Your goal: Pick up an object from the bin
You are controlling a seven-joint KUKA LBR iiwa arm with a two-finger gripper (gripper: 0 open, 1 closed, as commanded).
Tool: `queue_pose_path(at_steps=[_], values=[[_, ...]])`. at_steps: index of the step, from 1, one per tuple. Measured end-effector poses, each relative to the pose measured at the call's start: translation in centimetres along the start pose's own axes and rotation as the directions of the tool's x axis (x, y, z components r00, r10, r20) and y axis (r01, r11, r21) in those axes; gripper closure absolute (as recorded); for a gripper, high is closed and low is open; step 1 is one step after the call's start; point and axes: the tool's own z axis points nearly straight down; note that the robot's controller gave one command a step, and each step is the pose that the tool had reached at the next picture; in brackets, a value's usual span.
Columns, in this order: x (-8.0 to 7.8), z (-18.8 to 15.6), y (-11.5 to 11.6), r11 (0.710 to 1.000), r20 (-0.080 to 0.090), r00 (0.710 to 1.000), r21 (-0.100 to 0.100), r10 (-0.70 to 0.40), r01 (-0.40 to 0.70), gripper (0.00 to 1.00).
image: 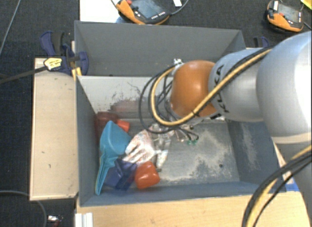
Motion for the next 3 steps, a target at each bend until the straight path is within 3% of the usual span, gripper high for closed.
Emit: queue_pose_path(at_steps=[3], values=[[-0.49, -0.26, -0.28, 1.0, 0.005, 1.0, 0.0, -0.028, 0.028, 1.0]])
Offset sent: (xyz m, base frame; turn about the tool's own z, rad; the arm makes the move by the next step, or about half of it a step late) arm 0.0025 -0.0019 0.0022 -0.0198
